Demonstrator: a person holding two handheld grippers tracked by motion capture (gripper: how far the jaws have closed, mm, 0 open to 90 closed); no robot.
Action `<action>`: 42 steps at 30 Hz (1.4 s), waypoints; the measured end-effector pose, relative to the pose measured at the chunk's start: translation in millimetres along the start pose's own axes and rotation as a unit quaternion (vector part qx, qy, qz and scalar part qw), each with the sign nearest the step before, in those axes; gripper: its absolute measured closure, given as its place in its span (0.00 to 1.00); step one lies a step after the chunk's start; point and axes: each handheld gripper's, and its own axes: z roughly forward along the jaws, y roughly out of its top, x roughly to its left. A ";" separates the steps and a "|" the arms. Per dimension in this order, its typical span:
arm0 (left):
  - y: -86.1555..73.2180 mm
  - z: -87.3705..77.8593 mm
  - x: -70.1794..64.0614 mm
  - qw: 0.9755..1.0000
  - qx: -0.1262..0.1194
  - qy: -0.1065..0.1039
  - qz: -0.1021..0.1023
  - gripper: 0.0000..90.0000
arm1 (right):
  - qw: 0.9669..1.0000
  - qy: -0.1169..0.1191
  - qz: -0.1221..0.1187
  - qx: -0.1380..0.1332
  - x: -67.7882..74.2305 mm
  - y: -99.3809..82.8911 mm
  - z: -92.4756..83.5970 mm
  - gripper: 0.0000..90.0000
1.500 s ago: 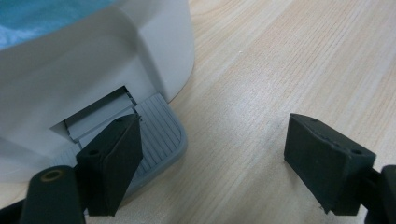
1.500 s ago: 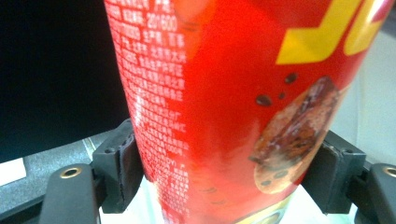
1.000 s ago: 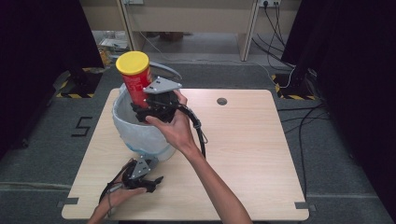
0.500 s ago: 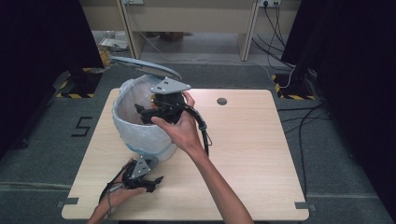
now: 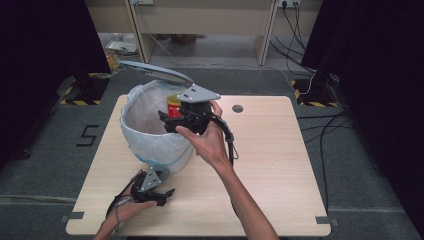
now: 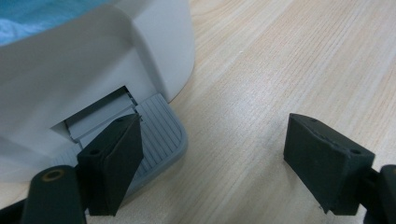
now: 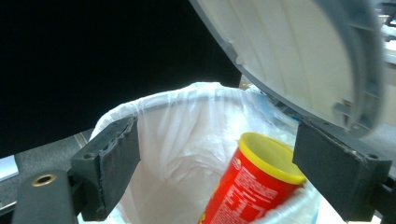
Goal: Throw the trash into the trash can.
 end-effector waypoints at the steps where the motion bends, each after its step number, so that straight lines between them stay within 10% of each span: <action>1: 0.0 0.0 0.0 1.000 0.000 0.000 0.000 0.21 | 1.000 -0.002 0.003 -0.001 -1.3 -1.1 -2.3 0.17; 42: 0.0 0.2 0.1 1.000 -0.001 0.002 0.002 0.21 | 0.996 -0.085 0.030 0.008 -60.2 -80.0 -80.5 0.17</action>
